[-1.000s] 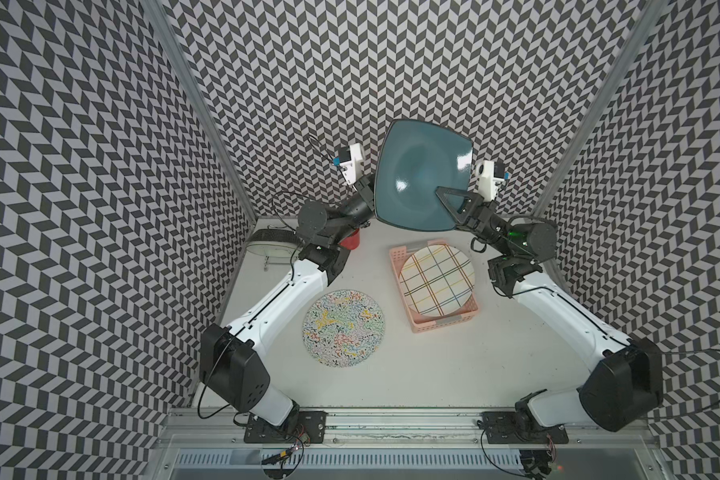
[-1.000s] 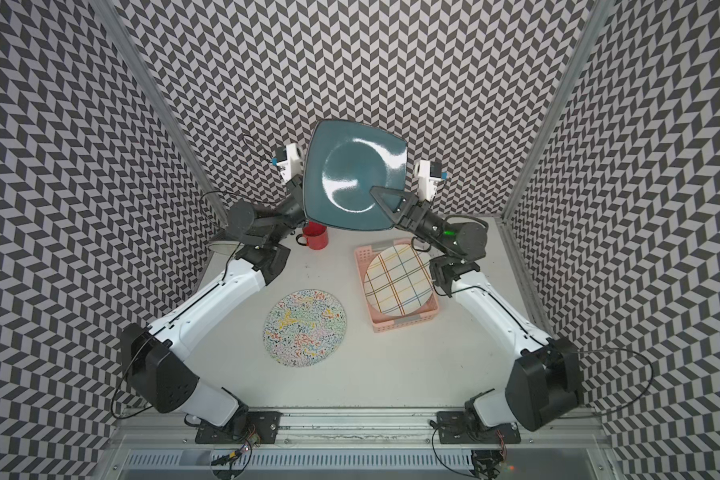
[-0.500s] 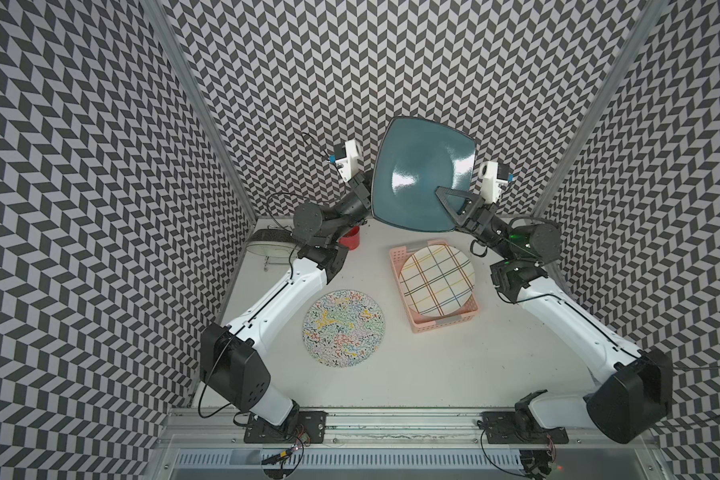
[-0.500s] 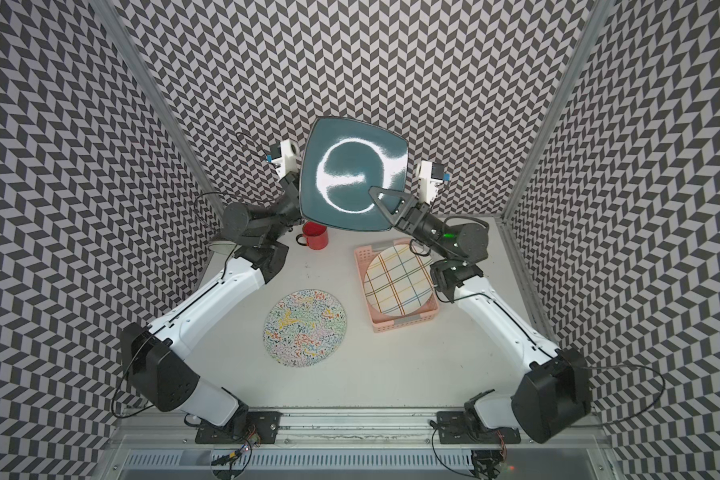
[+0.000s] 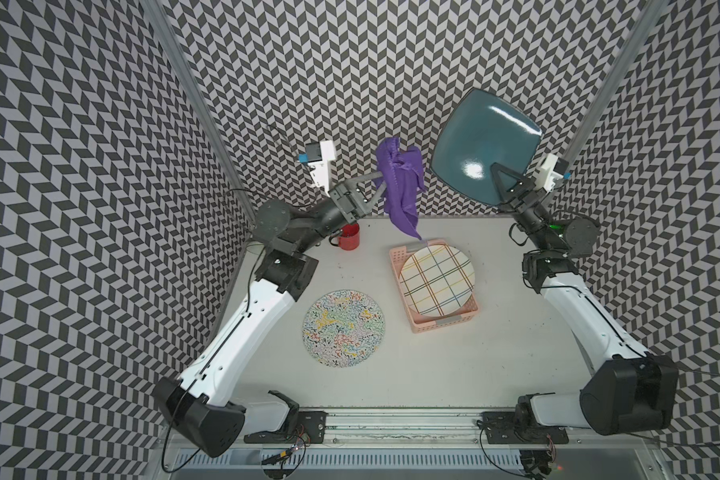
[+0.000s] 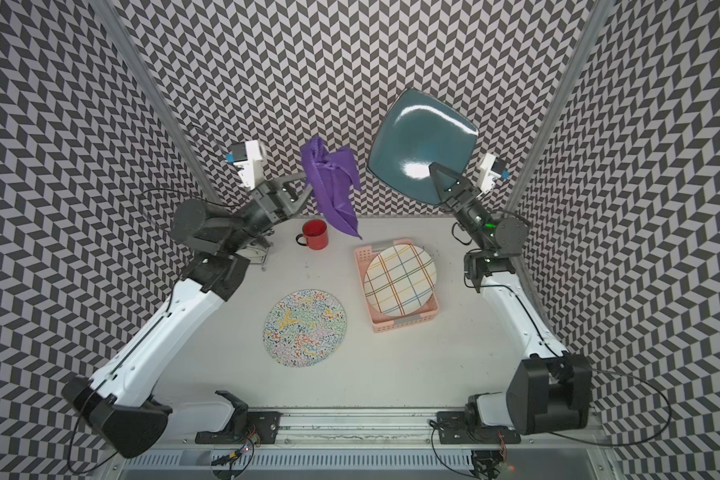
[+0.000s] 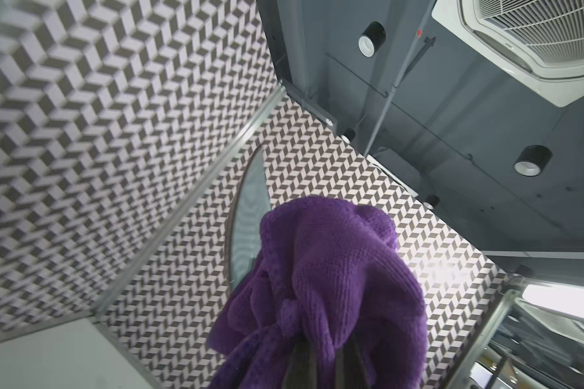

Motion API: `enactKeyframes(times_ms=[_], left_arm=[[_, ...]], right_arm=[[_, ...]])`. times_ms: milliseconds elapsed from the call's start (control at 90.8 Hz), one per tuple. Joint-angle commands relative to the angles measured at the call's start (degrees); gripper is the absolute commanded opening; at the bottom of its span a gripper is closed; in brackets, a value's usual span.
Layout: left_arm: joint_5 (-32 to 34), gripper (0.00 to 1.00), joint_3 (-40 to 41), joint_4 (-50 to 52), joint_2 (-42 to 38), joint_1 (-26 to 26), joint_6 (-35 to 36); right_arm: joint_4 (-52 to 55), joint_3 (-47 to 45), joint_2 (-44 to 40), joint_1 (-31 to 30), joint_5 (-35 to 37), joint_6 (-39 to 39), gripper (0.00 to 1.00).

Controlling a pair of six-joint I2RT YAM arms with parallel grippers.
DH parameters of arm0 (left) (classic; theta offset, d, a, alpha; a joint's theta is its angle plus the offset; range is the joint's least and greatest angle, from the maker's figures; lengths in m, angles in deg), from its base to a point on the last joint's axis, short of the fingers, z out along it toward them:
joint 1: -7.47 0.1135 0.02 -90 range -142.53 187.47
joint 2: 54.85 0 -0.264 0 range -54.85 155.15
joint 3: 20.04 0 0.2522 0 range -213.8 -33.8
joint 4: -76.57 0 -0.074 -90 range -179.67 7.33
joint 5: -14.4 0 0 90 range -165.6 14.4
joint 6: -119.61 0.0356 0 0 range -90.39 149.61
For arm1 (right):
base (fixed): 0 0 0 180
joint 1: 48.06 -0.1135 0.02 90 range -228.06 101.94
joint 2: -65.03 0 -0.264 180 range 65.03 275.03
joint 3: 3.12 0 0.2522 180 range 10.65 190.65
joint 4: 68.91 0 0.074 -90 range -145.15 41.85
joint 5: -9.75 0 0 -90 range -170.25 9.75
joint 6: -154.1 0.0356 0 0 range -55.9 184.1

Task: Wipe the wet plate dry
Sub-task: Wipe the plate with towel, then place the plate on the plate.

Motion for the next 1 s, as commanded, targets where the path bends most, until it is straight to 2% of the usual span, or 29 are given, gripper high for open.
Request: enactKeyframes(times_ms=[0, 88, 154, 231, 375, 551, 870, 925, 991], left_arm=[[1.71, 0.0, -2.03, 16.36, -3.62, 4.3, 13.0], [7.25, 0.0, -5.37, 26.31, -3.73, 5.54, 18.32], [10.59, 0.0, -7.19, 30.14, -3.58, 5.76, 20.96], [10.33, 0.0, -7.16, 29.91, -3.42, 5.77, 22.37], [8.53, 0.0, -5.38, 27.7, -2.78, 5.77, 21.27], [8.22, 0.0, -3.7, 25.96, -2.8, 5.77, 20.25], [8.13, 0.0, -2.05, 26.02, -2.93, 5.77, 20.3], [8.13, 0.0, -1.91, 26.02, -2.88, 5.77, 20.43], [8.21, 0.0, -1.86, 25.94, -2.71, 5.77, 20.54]], right_arm=[[5.3, -2.45, -4.21, -2.55, -1.12, -8.73, 0.0], [19.21, -4.02, -4.48, -7.34, -1.21, -20.8, 0.0], [28.15, -3.86, -3.14, -12.69, -0.01, -28.76, 0.0], [36.59, -3.05, 0.11, -19.52, 1.76, -36.14, 0.0], [43.76, 0.54, 9.57, -29.39, 1.02, -43.16, 0.0], [45.5, 6.24, 20.72, -35.52, 0.61, -46.15, 0.0], [49.99, 11.38, 34.47, -38.99, -1.0, -48.41, 0.0], [50.69, 11.07, 35.54, -39.08, -0.51, -48.86, 0.04], [52.54, 10.83, 36.13, -39.08, 0.97, -49.92, 0.15]])
